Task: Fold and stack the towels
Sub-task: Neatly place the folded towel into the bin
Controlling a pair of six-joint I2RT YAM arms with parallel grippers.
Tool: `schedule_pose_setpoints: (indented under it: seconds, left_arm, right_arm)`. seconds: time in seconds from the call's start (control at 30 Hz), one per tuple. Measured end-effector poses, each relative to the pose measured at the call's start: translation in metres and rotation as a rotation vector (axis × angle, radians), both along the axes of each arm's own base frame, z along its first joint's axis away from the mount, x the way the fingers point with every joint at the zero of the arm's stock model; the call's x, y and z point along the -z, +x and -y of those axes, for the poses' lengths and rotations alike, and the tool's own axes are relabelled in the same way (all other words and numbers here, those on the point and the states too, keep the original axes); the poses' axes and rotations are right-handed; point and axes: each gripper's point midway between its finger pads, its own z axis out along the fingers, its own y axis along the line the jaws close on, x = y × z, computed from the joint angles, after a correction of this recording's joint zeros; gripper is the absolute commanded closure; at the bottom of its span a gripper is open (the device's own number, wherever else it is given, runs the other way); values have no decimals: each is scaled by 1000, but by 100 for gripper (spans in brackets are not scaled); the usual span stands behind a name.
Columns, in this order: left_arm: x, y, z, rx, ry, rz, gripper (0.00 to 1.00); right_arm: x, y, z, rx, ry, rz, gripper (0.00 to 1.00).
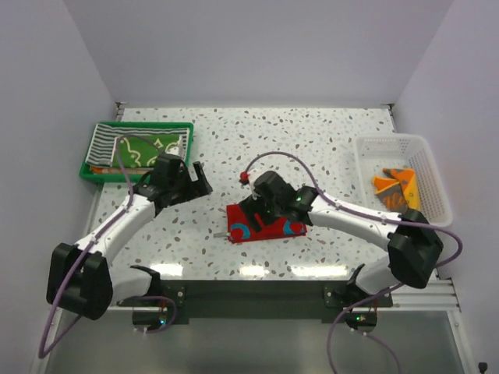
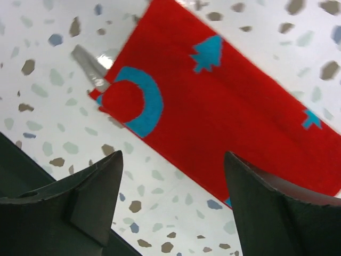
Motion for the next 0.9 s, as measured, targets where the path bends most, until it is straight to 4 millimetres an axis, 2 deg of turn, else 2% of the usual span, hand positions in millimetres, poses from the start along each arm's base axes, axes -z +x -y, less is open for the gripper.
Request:
schedule_pose_setpoints:
  seconds: [0.17, 0.27, 0.4, 0.57, 0.7, 0.77, 0.87, 0.9]
  left_arm:
    - [-1, 9, -65, -136, 47, -7, 0]
    - [-4, 10, -87, -180, 61, 4, 0]
    - [2, 4, -100, -190, 79, 1, 1]
    - [14, -6, -100, -180, 86, -28, 3]
    - [13, -7, -100, -174, 83, -20, 5]
    - [12, -8, -99, -173, 83, -18, 7]
    - [12, -8, -99, -169, 83, -18, 10]
    - [12, -8, -99, -168, 81, -18, 11]
  right_arm:
    - [13, -32, -49, -197, -112, 30, 16]
    - [25, -43, -72, -290, -180, 46, 18]
    - [43, -52, -93, -385, -258, 65, 25]
    - [65, -47, -100, -441, -338, 73, 31]
    - [80, -46, -95, -461, -393, 68, 46]
    - [80, -44, -96, -466, -403, 80, 53]
    - [82, -42, -94, -474, -419, 90, 73]
    - [82, -42, -94, -478, -423, 96, 88]
